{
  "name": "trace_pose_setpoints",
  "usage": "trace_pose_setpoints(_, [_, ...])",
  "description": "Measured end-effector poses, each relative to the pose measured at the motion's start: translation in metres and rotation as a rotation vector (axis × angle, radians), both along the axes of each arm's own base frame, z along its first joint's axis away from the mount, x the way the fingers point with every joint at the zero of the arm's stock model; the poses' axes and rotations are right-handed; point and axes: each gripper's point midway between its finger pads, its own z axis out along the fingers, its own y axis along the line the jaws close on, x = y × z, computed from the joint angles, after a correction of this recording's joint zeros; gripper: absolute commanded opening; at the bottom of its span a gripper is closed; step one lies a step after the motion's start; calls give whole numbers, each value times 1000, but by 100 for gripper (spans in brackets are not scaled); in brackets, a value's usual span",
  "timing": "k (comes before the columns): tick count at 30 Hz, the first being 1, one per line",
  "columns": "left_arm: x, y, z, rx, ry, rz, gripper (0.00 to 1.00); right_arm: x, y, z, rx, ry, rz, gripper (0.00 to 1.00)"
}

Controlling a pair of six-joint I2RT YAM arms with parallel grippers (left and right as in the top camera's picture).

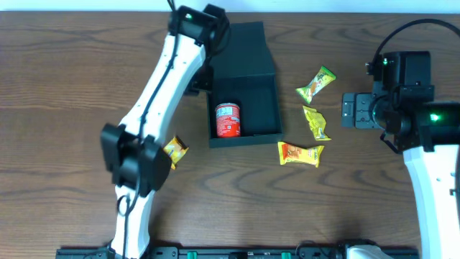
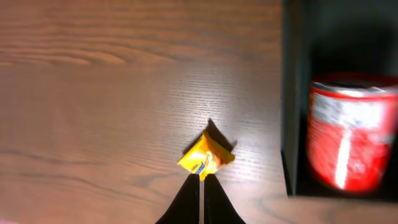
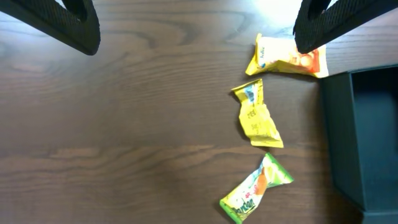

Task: Pack container
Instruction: 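Move the left gripper down to the yellow cracker packet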

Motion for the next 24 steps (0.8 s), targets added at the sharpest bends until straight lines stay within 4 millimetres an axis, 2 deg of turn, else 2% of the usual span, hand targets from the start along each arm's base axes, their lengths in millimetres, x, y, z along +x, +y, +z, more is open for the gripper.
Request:
trace_pose_setpoints(1, [-3,1,15,-15,-35,-6,6,0,0,0,-5,-1,3,99])
trace_pose_setpoints(3, [-13,8,60,-52,-146,-32,6,2,-1,2,-15,-8,9,99])
trace_pose_setpoints(6, [-34,18,115,-92,-281,-85,6,3,-2,2,-25,-12,19,99])
trace_pose_setpoints(10, [-61,29,161,-122,-402,-146,6,3,-2,2,-34,-8,31,99])
trace_pose_setpoints(12, [-71,34,174,-131,-439,-160,6,2,-3,2,-38,-2,34,99])
trace_pose_setpoints(17, [-91,40,194,-155,-496,-182,6,1,-3,1,-42,4,39,99])
trace_pose_setpoints(21, [-118,52,209,-171,-551,-193,6,0,-3,1,-46,9,45,99])
trace_pose_setpoints(24, [-146,64,217,-181,-593,-197,6,0,-3,1,-47,11,46,99])
